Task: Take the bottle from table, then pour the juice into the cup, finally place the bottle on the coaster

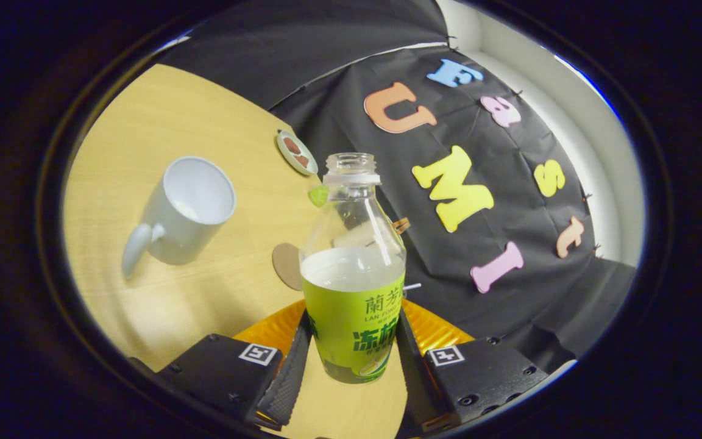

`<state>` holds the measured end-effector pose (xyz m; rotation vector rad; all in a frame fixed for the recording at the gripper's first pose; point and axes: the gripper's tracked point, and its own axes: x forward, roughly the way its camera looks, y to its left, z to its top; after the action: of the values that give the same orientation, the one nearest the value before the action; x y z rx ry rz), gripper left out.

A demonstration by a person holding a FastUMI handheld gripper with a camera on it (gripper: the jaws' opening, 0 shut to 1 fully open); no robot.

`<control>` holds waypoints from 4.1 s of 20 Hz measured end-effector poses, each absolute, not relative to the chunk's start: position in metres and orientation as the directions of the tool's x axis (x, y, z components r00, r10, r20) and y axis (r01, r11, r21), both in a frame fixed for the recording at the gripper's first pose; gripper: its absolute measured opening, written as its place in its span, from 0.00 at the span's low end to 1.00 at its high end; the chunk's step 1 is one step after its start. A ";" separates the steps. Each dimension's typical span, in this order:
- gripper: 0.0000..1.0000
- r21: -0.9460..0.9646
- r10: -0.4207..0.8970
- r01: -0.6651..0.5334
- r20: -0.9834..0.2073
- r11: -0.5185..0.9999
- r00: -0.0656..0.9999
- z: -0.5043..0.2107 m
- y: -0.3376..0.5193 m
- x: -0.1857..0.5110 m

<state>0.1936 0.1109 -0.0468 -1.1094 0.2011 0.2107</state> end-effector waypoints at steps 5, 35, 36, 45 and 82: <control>0.76 -0.937 0.061 -0.209 -0.200 0.281 0.978 -0.038 0.121 0.198; 0.75 -0.982 0.071 -0.049 -0.063 -0.185 0.995 -0.025 0.148 0.207; 0.75 -0.980 0.073 -0.045 -0.060 -0.192 0.996 -0.023 0.149 0.206; 0.75 -0.972 0.072 -0.022 -0.040 -0.234 0.997 -0.013 0.150 0.203; 0.75 -0.915 0.092 0.108 0.078 -0.390 0.993 0.057 0.160 0.204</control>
<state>0.2040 0.1599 0.0574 -1.9739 -0.1420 -0.0169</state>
